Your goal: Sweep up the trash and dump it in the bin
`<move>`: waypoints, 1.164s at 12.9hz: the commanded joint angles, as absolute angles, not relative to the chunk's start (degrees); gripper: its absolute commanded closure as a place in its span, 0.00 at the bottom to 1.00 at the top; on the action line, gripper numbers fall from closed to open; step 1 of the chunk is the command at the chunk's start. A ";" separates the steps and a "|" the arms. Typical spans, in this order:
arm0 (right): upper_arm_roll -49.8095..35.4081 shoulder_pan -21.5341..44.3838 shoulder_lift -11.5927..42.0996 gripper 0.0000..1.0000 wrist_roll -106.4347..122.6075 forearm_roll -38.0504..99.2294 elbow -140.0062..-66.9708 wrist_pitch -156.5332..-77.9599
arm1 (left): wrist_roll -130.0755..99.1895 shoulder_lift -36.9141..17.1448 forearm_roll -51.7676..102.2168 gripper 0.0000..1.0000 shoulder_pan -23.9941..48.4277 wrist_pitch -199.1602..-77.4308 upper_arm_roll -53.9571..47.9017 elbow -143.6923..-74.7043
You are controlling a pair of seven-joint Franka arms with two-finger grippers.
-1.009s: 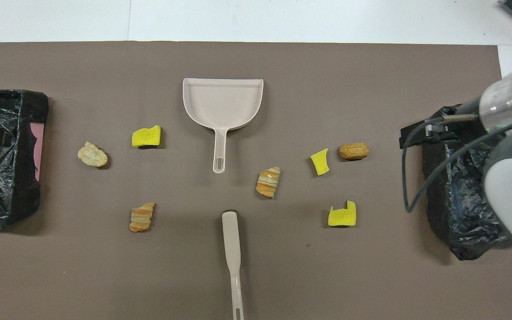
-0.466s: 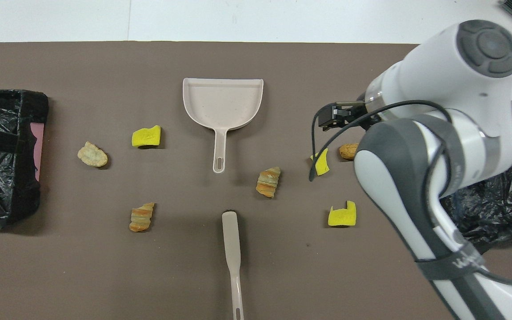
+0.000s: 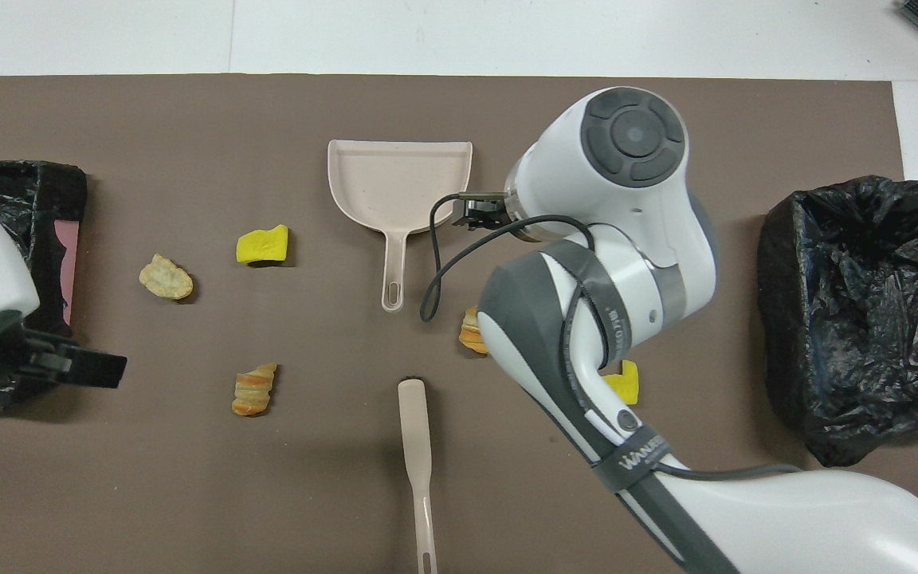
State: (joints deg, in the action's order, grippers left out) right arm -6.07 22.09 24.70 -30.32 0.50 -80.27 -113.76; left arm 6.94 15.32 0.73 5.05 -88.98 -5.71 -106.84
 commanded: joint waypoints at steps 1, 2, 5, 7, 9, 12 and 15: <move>-5.98 24.43 31.89 0.00 -33.56 -1.41 -70.77 -113.03 | 2.49 21.18 1.49 0.00 5.62 -95.00 -8.34 -117.59; -6.24 25.04 33.56 0.00 -36.62 -1.41 -68.92 -112.94 | 0.37 21.09 1.49 0.00 5.63 -95.53 -8.35 -117.68; -5.71 28.82 40.32 0.00 -41.47 -1.67 -63.21 -112.77 | 0.00 20.83 1.49 0.00 5.28 -97.64 -8.09 -118.47; -5.54 31.02 42.09 0.00 -42.01 -2.63 -62.75 -113.37 | -0.09 20.74 1.49 0.00 4.48 -98.09 -8.00 -118.74; -5.62 32.07 42.97 0.03 -42.19 -2.72 -62.75 -114.26 | -0.09 20.74 1.49 0.00 4.48 -98.09 -7.91 -118.74; -5.97 33.13 43.15 0.19 -42.01 -4.04 -63.89 -113.21 | -0.09 20.83 1.49 0.00 4.57 -97.91 -8.00 -119.61; -6.06 33.92 42.89 0.31 -42.01 -5.45 -65.83 -112.68 | -0.17 21.00 1.93 0.00 4.92 -97.91 -8.09 -120.14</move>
